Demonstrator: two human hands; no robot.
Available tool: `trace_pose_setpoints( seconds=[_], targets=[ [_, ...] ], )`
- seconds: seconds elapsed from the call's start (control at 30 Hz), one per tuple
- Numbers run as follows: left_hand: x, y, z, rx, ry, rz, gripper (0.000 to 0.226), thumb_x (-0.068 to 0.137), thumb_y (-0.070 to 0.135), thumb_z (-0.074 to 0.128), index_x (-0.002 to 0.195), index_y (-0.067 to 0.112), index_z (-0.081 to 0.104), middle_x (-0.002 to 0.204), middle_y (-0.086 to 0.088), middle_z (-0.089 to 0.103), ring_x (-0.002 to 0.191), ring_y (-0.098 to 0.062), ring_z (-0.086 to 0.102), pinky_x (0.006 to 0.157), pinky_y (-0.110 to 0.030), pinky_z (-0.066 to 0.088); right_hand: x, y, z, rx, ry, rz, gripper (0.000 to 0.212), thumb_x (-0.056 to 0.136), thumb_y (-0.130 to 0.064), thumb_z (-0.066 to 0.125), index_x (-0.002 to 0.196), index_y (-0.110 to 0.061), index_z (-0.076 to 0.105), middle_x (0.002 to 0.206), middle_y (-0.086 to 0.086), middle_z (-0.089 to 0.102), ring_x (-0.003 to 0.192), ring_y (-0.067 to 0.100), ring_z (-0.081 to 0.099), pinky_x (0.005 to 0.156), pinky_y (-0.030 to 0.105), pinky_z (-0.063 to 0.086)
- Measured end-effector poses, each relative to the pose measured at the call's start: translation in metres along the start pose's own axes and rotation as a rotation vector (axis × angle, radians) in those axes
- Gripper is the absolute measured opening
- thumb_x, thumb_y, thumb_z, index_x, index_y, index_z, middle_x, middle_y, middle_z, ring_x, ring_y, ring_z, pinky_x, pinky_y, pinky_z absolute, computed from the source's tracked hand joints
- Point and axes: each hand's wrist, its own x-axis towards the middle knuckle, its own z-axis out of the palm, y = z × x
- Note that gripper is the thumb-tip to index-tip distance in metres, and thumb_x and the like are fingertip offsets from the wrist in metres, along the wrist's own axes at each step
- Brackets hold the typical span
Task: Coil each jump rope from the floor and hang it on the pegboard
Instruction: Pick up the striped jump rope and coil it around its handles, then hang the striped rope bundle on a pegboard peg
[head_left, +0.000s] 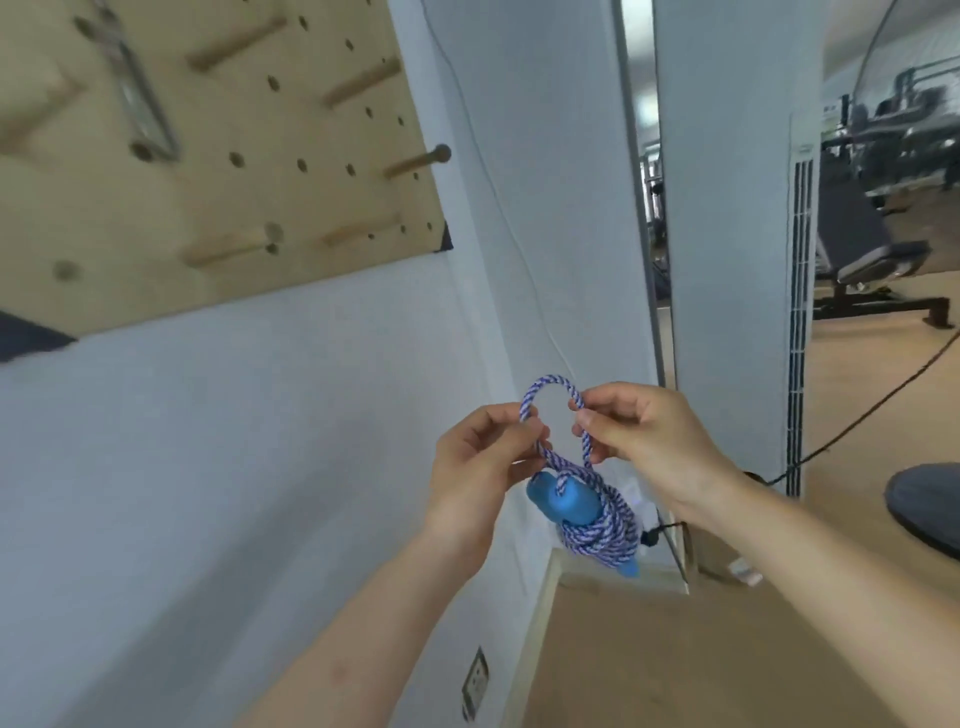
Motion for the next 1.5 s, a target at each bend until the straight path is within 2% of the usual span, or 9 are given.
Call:
trace_pose_setpoints(
  seconds=[0.3,0.53,0.6,0.77,1.1,1.2,1.27,1.4,1.5],
  targets=[
    [0.044,0.082,-0.025,-0.061,0.177,0.130,0.009,0.087,0.000,0.067,0.094,0.004,0.071,0.086,-0.012,0.067,0.075,-0.019,0.062,0.082,-0.031,0.058,0.082,-0.062,0.059,0.088,0.003,-0.046,0.010,0.089,0.001,0.067,0.099,0.003,0.070,0.077,0.016,0.069,0.068,0.019,0.063,0.056,0.023,0.052],
    [0.096,0.117,-0.046,-0.107,0.335,0.244,0.001,0.090,0.007,0.070,0.091,0.007,0.071,0.084,-0.009,0.068,0.069,-0.014,0.063,0.075,-0.023,0.059,0.143,-0.100,0.103,0.100,0.016,-0.079,0.011,0.090,-0.002,0.067,0.084,-0.010,0.071,0.074,0.011,0.069,0.066,0.021,0.060,0.058,0.025,0.052],
    [0.112,0.125,-0.051,-0.110,0.375,0.252,0.002,0.089,0.008,0.071,0.089,0.008,0.069,0.083,-0.008,0.069,0.067,-0.013,0.063,0.071,-0.021,0.058,0.158,-0.106,0.112,0.104,0.025,-0.076,0.009,0.090,-0.002,0.067,0.085,-0.009,0.070,0.074,0.011,0.068,0.064,0.021,0.059,0.056,0.024,0.052],
    [0.144,0.133,-0.060,-0.141,0.461,0.242,0.019,0.090,0.010,0.070,0.105,-0.002,0.068,0.082,-0.008,0.070,0.068,-0.015,0.065,0.068,-0.021,0.059,0.192,-0.112,0.125,0.069,0.057,-0.055,0.012,0.087,0.001,0.068,0.098,-0.003,0.068,0.081,0.015,0.069,0.060,0.020,0.058,0.057,0.025,0.053],
    [0.180,0.130,-0.070,-0.217,0.728,0.191,0.009,0.088,0.015,0.074,0.092,0.008,0.071,0.078,-0.007,0.070,0.062,-0.017,0.069,0.058,-0.023,0.058,0.217,-0.102,0.153,0.023,0.029,0.020,0.017,0.084,0.007,0.066,0.096,-0.004,0.068,0.088,0.017,0.068,0.069,0.022,0.058,0.058,0.029,0.054],
    [0.178,0.121,-0.074,-0.154,0.728,0.187,0.002,0.087,0.010,0.073,0.090,0.010,0.073,0.073,-0.005,0.070,0.064,-0.020,0.070,0.066,-0.028,0.060,0.213,-0.089,0.159,-0.059,-0.013,0.007,0.012,0.086,0.001,0.068,0.092,-0.010,0.067,0.098,0.018,0.070,0.078,0.022,0.061,0.060,0.028,0.053],
    [0.170,0.115,-0.077,-0.119,0.678,0.170,0.010,0.086,0.003,0.072,0.092,0.011,0.073,0.077,-0.006,0.071,0.069,-0.021,0.069,0.070,-0.029,0.058,0.208,-0.083,0.156,-0.105,-0.071,0.009,0.012,0.087,-0.002,0.068,0.093,-0.012,0.067,0.102,0.017,0.072,0.082,0.021,0.061,0.065,0.029,0.053],
    [0.135,0.100,-0.082,0.170,0.620,0.206,0.024,0.073,0.018,0.079,0.094,0.022,0.068,0.096,-0.003,0.074,0.081,-0.019,0.070,0.086,-0.038,0.058,0.191,-0.081,0.134,-0.216,-0.177,0.016,0.018,0.086,-0.006,0.070,0.103,-0.010,0.070,0.103,0.012,0.070,0.089,0.021,0.062,0.072,0.029,0.056],
    [0.094,0.093,-0.080,0.328,0.496,0.242,0.025,0.076,0.013,0.080,0.095,0.024,0.068,0.094,0.001,0.072,0.081,-0.016,0.070,0.081,-0.033,0.058,0.165,-0.074,0.105,-0.365,-0.238,-0.005,0.016,0.085,-0.013,0.073,0.102,-0.013,0.072,0.099,0.005,0.070,0.089,0.017,0.064,0.070,0.026,0.054]
  ],
)
